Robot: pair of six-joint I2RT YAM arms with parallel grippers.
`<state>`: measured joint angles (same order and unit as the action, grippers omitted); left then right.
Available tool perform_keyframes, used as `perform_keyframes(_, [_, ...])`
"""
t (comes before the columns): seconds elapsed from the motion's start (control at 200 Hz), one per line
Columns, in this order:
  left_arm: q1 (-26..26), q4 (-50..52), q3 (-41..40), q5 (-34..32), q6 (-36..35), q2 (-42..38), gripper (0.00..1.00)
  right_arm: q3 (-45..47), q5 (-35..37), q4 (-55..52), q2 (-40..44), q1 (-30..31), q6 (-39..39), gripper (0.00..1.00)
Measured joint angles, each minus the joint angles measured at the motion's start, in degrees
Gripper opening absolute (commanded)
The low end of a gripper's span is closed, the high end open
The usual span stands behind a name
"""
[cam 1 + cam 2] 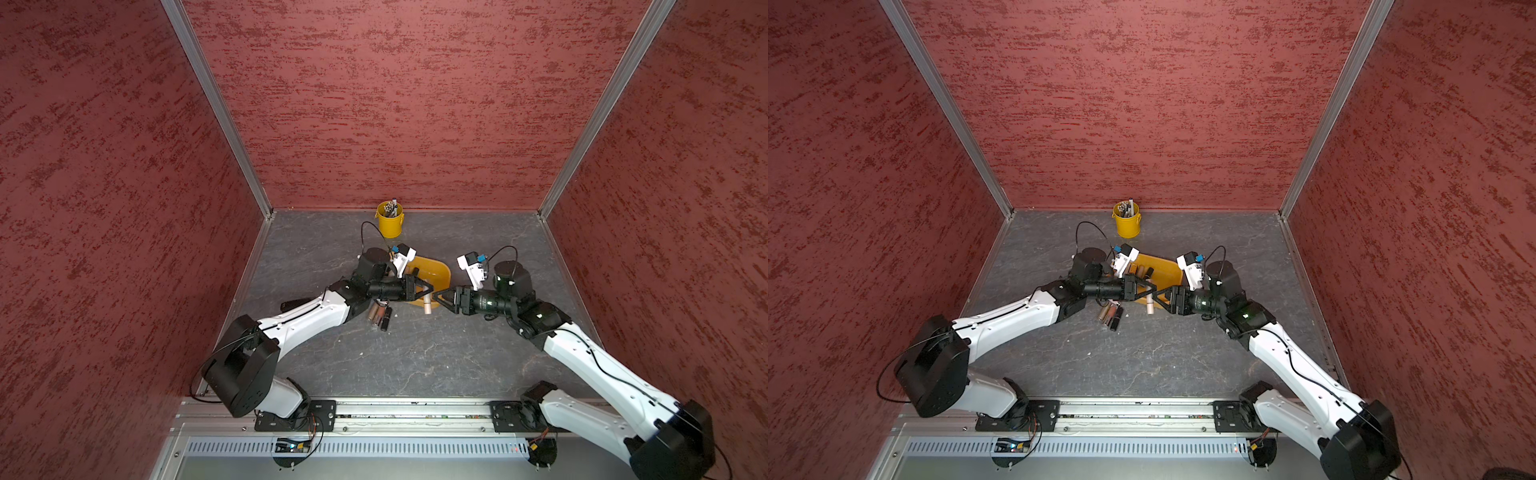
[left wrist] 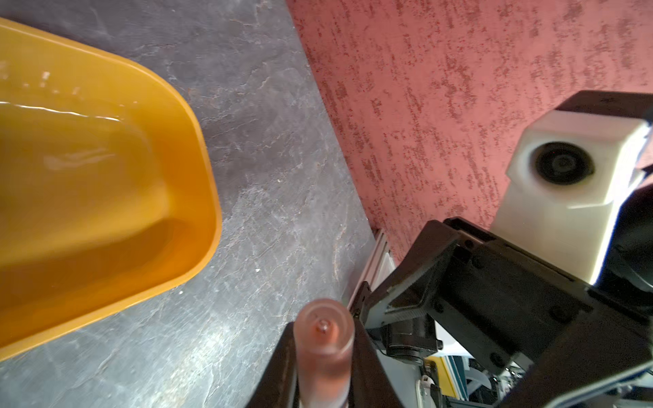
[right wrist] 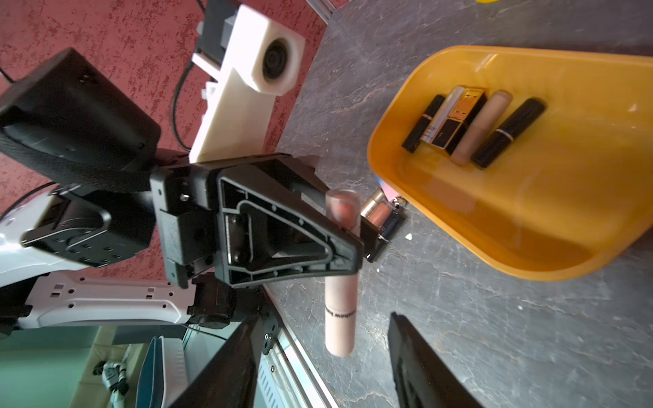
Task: Put the lipstick into the storage box
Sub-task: Place the lipstick in the storage box.
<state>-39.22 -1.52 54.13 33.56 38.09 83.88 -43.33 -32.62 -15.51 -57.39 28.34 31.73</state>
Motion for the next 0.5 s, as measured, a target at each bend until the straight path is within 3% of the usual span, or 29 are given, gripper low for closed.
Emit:
perform_keyframes(0.22, [-0.74, 19.30, 12.59, -10.12, -8.00, 2.32, 0.14, 0.00, 8.98, -6.38, 0.52, -0.07, -1.77, 0.61])
perform_keyframes(0.501, [-1.68, 37.51, 34.99, -19.43, -18.86, 16.33, 0.14, 1.84, 14.29, -9.42, 2.36, -0.07, -4.63, 0.62])
